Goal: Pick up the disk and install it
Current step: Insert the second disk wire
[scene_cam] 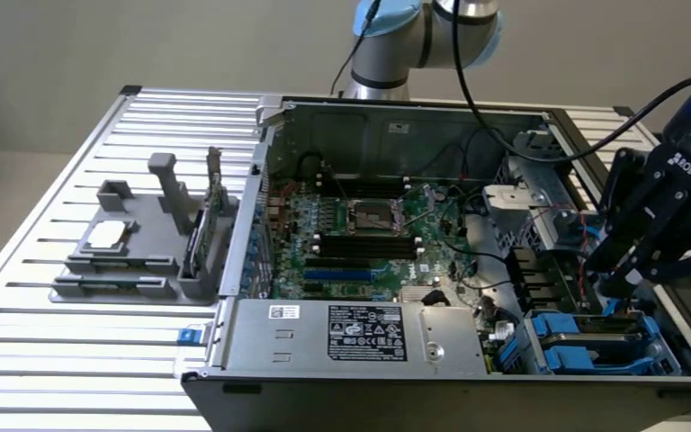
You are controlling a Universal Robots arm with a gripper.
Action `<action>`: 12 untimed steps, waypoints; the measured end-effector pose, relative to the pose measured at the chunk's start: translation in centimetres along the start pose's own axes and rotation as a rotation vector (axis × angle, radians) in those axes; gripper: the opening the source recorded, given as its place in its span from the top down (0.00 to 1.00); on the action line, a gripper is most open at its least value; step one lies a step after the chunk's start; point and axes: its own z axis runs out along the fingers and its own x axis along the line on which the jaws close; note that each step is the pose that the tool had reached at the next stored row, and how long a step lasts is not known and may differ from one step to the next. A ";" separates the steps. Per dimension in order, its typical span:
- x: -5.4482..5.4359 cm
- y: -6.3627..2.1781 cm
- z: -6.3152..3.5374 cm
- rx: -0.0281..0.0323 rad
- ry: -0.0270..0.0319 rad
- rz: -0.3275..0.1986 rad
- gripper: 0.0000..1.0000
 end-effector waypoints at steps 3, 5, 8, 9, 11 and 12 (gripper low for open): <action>0.0 0.02 0.16 0.0000 -0.0001 0.000 0.64; 0.0 0.03 0.25 -0.0001 -0.0001 -0.001 0.64; 0.0 0.05 0.35 -0.0001 -0.0003 -0.002 0.64; 0.0 0.06 0.39 -0.0001 -0.0004 -0.002 0.64; 0.1 0.06 0.45 -0.0001 -0.0006 -0.003 0.64; 0.1 0.07 0.48 -0.0001 -0.0006 -0.004 0.64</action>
